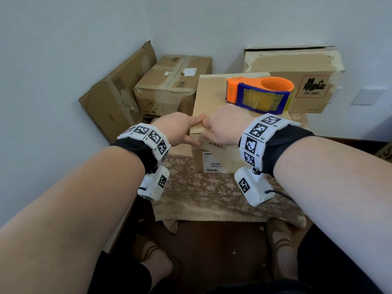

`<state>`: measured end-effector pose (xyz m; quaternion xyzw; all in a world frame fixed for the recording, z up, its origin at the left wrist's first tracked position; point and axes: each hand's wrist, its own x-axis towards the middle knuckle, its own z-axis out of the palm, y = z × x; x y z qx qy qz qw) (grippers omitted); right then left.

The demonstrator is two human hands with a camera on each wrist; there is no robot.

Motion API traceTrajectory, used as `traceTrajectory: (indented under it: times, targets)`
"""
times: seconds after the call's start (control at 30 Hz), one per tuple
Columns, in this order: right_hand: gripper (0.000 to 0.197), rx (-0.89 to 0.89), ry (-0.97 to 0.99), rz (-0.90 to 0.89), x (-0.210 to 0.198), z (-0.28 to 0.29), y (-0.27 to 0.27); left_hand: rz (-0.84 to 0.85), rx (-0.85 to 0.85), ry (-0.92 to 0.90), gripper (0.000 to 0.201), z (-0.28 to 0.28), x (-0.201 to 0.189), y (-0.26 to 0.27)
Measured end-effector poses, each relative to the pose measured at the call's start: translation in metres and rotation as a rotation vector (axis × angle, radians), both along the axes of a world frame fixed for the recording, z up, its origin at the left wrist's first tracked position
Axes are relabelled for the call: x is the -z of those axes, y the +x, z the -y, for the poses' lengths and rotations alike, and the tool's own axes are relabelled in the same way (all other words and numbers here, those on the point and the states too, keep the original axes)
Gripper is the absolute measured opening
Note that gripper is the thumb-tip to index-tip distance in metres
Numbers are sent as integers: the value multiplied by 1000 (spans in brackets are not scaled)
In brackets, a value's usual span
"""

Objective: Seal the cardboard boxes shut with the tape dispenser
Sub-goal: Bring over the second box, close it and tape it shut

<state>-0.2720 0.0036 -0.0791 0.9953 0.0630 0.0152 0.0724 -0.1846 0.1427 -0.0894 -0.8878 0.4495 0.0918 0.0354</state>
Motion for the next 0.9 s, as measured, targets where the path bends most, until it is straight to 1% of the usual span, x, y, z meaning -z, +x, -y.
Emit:
traceTrajectory:
  times: [0.07,0.17,0.3,0.43,0.53,0.6,0.67,0.7,0.73,0.8,0.83,0.9]
  targets:
    - [44,2,12,1,0,0,0,12,3,30,81,0,-1,-1]
    - [45,15,16,-7,0,0,0,75,22,49,75,-1,0,-2]
    - [44,13,2,-8,-3,0,-2,95,25,99,74,0,4,4]
    - [44,19,-13,-23,-6,0,-7,60,40,150,73,1,-1,4]
    - [47,27,-28,-72,-11,1,-10,-65,18,151,74,0,-11,0]
    - [49,53,32,-133,-13,6,-12,-164,-1,117,74,-5,-18,-2]
    - [52,93,162,-164,-15,14,-13,-228,-30,41,64,-9,-21,-4]
    - [53,113,238,-152,-15,17,-14,-238,-55,-11,59,-9,-23,-4]
    - [53,127,299,-122,-15,21,-14,-232,-85,-63,57,-9,-24,-5]
    - [49,142,334,-56,-16,28,-15,-191,-115,-127,54,-5,-26,-6]
    - [43,145,331,-38,-15,30,-17,-170,-110,-123,51,-2,-27,-6]
    - [37,144,330,-44,-14,35,-19,-127,-77,-37,54,5,-26,-7]
